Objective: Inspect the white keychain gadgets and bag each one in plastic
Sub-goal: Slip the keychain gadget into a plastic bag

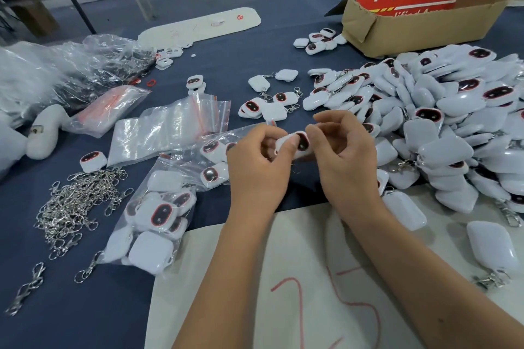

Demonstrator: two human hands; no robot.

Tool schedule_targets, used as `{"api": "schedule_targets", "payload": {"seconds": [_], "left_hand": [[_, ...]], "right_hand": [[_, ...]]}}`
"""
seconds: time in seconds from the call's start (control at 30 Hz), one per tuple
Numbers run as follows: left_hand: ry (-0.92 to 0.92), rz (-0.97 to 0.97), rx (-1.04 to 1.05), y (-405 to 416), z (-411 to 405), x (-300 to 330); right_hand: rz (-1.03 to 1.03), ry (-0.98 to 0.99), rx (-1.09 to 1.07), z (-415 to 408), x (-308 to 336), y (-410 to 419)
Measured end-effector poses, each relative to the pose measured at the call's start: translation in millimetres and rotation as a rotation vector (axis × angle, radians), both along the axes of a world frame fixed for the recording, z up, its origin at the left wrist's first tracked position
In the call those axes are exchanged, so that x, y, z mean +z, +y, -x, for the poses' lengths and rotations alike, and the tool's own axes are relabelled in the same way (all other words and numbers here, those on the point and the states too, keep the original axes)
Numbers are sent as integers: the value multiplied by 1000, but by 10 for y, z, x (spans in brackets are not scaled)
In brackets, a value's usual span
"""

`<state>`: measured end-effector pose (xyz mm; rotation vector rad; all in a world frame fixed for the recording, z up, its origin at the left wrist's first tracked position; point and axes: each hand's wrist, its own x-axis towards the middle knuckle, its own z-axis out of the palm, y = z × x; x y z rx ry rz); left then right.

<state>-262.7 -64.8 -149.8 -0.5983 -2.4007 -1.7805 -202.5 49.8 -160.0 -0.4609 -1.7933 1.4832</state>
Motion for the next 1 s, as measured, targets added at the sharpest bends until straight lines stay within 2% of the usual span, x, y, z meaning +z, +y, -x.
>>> {"api": "schedule_targets", "payload": {"seconds": [0.1,0.17,0.27,0.43,0.7,1.0], "left_hand": [[-122,-135,105,-15,21,2],[-200,-186,88,-28,23,4],[-279,-139,-38,-54,32,-6],[-341,-184,-169,-103,19,21],[-477,-301,-164,-158,50,63],[-530,-318,-132,-160,69,59]], "right_hand": [[258,56,151,18,4,2],[243,48,187,23,-11,9],[205,53,177,28,-27,20],[236,68,190,23,-35,37],[241,14,251,33,-52,13],[197,-28,328,17,-6,-11]]}}
